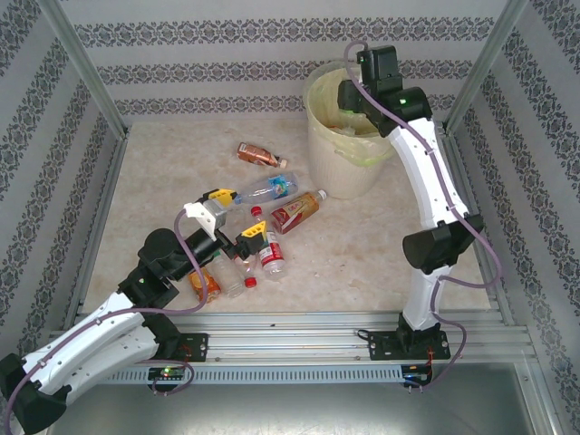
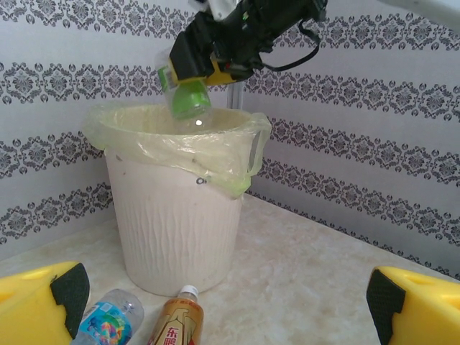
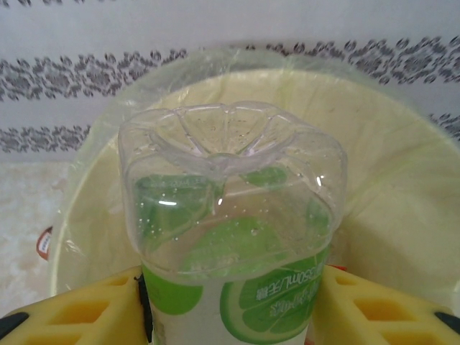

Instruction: Put the plastic bottles in the bin

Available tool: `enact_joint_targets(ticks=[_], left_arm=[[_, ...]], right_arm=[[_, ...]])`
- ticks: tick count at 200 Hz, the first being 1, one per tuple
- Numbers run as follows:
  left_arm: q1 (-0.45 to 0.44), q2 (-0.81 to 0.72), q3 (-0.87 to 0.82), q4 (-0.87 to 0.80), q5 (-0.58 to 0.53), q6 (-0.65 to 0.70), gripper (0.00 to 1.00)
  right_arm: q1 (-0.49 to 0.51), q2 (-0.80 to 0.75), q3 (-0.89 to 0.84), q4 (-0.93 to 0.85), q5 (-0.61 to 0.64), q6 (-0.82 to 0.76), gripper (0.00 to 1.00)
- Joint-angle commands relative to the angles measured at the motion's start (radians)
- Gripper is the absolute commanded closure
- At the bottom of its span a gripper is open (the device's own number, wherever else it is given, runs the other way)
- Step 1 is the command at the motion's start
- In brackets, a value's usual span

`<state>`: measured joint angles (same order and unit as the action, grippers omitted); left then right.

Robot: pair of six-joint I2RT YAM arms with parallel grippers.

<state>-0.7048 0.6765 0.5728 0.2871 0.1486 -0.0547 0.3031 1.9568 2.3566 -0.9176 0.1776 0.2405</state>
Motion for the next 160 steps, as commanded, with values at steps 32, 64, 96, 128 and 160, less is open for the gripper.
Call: enact_joint_targets(ticks=[32,64,96,128,160], left_arm=[[0.008,-0.008,-0.009,0.060,0.005,-0.005,0.00],[0.008,0.004,0.000,0.043,0.024,-0.004,0.00],[0.009,0.019,0.013,0.021,0.036,-0.004,0.00],[0.009,0.038,0.032,-0.009,0.055,-0.007,0.00],[0.008,0.044,0.040,-0.021,0.048,-0.004,0.00]], right_arm=[[-0.015,0.077,0.073,-0.095,-0.042,-0.017,0.42],[-0.025,0.088,0.070,-0.101,-0.060,-0.001,0.30],[-0.027,0.075,0.072,-0.103,-0.077,0.007,0.20],[-0.030,0.030,0.058,-0.094,-0.102,0.007,0.11],[-0.032,-0.074,-0.038,-0.034,-0.131,-0.011,0.02]])
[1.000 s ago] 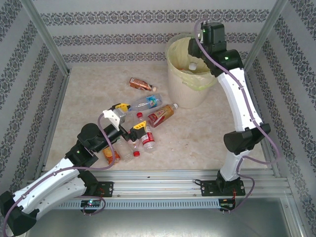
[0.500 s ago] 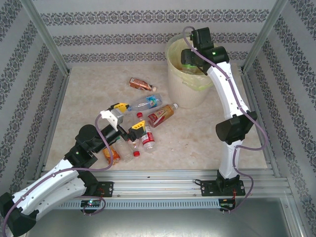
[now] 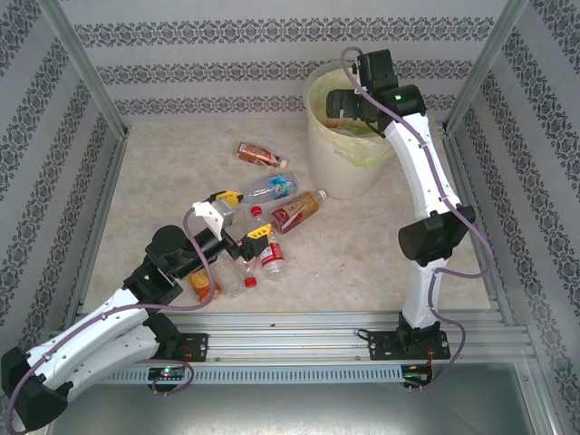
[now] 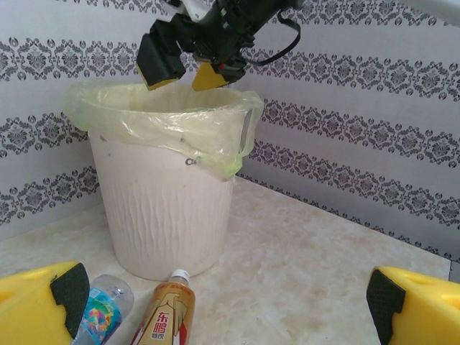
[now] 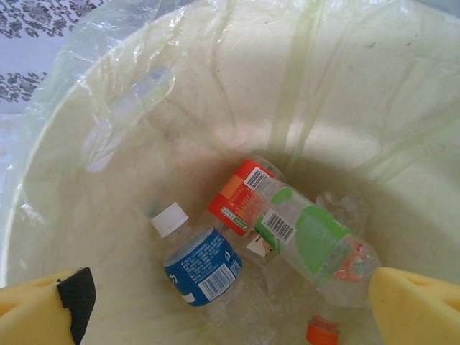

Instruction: Put the plastic bottles in the bin

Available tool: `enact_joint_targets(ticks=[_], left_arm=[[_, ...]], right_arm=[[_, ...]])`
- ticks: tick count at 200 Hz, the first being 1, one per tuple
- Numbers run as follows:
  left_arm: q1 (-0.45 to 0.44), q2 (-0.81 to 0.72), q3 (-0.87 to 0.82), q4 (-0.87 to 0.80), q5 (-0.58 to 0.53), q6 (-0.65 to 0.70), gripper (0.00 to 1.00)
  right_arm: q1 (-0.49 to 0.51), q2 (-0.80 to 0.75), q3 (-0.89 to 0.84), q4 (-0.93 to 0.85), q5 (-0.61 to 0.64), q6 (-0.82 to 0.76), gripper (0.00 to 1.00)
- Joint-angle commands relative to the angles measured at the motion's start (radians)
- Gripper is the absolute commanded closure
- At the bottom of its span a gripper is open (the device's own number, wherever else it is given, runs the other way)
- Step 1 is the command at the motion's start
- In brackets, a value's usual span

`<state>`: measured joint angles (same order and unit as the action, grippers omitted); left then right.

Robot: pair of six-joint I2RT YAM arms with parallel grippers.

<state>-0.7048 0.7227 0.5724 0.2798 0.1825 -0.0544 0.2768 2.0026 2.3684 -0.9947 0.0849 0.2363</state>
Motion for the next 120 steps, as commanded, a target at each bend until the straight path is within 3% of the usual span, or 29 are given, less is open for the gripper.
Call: enact_joint_targets(ticks=[1,49,67,97,120], left_arm=[[0.009,-0.003,0.040,-0.014,0.015,-0.004,0.00],[0.008,0.067,0.154,-0.155,0.087,-0.013,0.00],[0.007,0.130,0.224,-0.253,0.010,-0.056,0.00],[0.004,0.268,0.392,-0.459,-0.016,-0.087,0.00],[0.002,0.366,0.514,-0.629,-0.127,-0.155,0.00]], right_arm=[[-0.005,-0.123,-0.054,0.046,-0.039,-0.007,0.02],[-0.007,-0.335,-0.295,0.160,-0.061,-0.023,0.02],[-0.005,-0.416,-0.379,0.166,-0.072,-0.025,0.02],[0.005,-0.580,-0.589,0.207,-0.103,-0.018,0.02],[0.008,-0.714,-0.734,0.225,-0.134,0.011,0.02]])
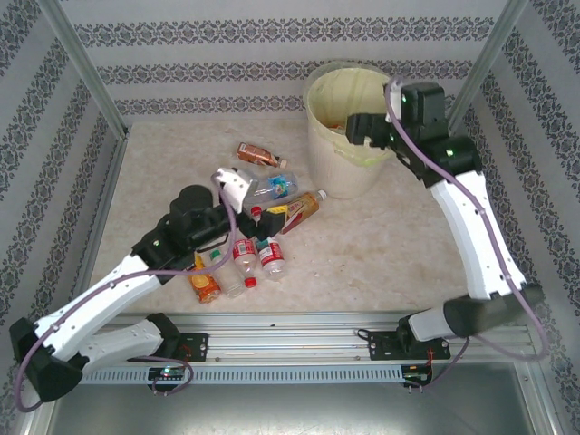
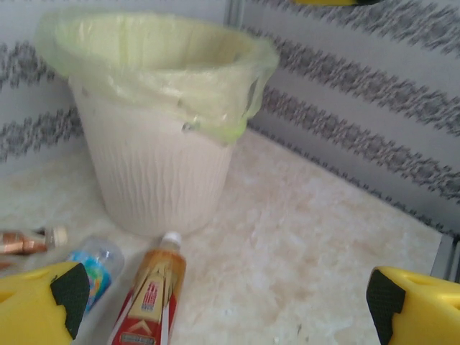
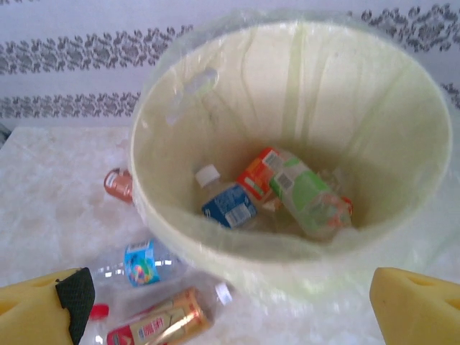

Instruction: Put the plastic bottles in the bin

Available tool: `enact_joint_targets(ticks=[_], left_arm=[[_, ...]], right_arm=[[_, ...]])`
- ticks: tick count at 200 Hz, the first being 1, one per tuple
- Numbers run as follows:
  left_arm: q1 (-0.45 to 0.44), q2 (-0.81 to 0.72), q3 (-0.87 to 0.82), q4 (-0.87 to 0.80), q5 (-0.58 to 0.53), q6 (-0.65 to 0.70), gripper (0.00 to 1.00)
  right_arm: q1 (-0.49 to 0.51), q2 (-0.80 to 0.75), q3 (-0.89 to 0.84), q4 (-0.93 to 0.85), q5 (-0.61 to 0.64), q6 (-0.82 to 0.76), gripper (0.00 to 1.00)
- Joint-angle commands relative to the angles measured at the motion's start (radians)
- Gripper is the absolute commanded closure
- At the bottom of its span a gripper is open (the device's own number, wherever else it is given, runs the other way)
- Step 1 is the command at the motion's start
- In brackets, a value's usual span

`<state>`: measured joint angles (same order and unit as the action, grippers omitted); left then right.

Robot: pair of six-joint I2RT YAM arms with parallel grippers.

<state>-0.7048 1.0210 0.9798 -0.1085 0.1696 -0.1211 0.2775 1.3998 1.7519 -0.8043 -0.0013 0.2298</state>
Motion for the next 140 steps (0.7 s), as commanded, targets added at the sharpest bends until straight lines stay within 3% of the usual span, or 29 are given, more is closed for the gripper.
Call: enact_joint_targets(ticks=[1,30,60,100,140], left_arm=[[0.002,0.071,0.111,-0.249,-0.123,-0.094,0.00],[0.002,0.119,0.180,-0.380,-0.351,-0.226,0.00],[0.011,0.108,0.165,-0.335,-0.461,-0.282,0.00],[0.048,0.246,0.334,-0.473,-0.478,-0.375,0.00],[0.163,0.369,0.402,-0.434,-0.291,-0.500,0.00]], right_arm=[[0.007,-0.118,-0.123,0.034,-0.049,0.020,0.02],[0.015,-0.288,-0.285,0.050,-0.069,0.059,0.02],[0.016,-0.427,-0.414,0.040,-0.092,0.097,0.02],[0.017,-0.563,-0.567,0.042,-0.164,0.146,0.02],[0.018,-0.658,-0.674,0.052,-0.217,0.164,0.02]])
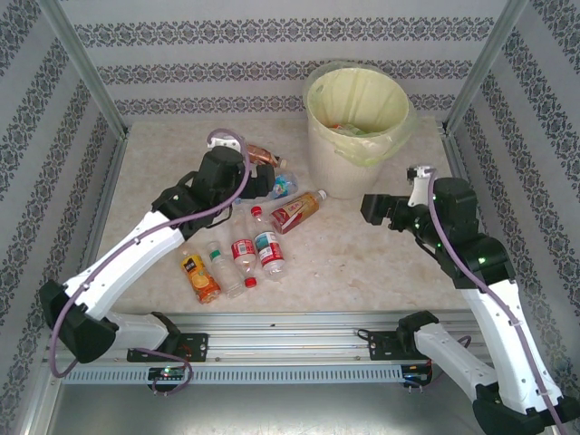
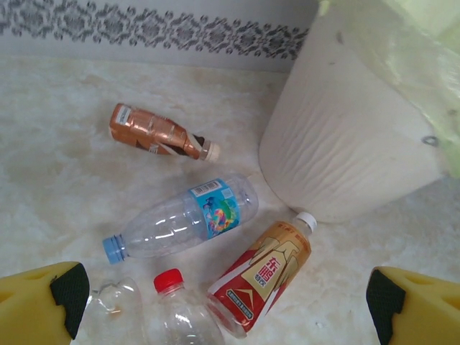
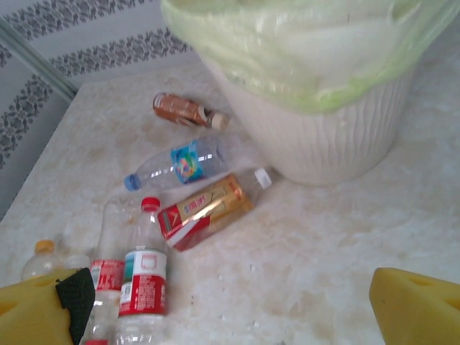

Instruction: Put the plastic bottles in the bin

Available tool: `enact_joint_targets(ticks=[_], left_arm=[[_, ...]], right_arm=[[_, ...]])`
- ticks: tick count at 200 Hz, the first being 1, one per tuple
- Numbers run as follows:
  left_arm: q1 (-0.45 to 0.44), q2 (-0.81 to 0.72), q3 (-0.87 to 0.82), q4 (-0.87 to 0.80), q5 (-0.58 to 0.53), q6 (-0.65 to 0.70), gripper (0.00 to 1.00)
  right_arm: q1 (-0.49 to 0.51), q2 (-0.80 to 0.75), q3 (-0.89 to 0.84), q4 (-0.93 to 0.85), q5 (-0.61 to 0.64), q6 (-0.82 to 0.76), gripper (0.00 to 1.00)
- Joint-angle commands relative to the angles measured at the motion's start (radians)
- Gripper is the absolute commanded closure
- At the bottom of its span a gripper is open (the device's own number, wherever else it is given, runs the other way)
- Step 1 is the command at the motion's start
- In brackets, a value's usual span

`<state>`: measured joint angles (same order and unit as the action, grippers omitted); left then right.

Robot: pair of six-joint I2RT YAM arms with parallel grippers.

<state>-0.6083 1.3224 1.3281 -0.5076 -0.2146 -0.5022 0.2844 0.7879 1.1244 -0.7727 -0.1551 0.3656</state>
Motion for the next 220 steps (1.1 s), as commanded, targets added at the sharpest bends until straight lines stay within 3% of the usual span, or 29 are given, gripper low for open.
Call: enact_joint_targets(ticks=[1,54,101,160,220], left_arm=[[0.069,0.070,0.057,-0.035,0.095,-0.122,0.00],[0.200,0.325,0.256,-0.059,0.219,-0.316,0.00],[0.286,0.561,0.428,-0.025,0.322,-0.481,0.00],[0.322,0.833,0.610,-0.029,0.295,-0.597,0.00],[0.331,1.056,0.816,-0.072,0.284,-0.619,0.00]], right_arm=[[0.011,-0.048,-0.049,0.021,-0.066,0.028,0.02],[0.011,-0.105,-0.126,0.073,-0.160,0.054,0.02],[0.011,-0.134,-0.151,0.067,-0.157,0.060,0.02],[0.010,-0.142,-0.175,0.078,-0.163,0.097,0.02],[0.011,-0.168,-0.178,0.045,-0.128,0.096,0.02]])
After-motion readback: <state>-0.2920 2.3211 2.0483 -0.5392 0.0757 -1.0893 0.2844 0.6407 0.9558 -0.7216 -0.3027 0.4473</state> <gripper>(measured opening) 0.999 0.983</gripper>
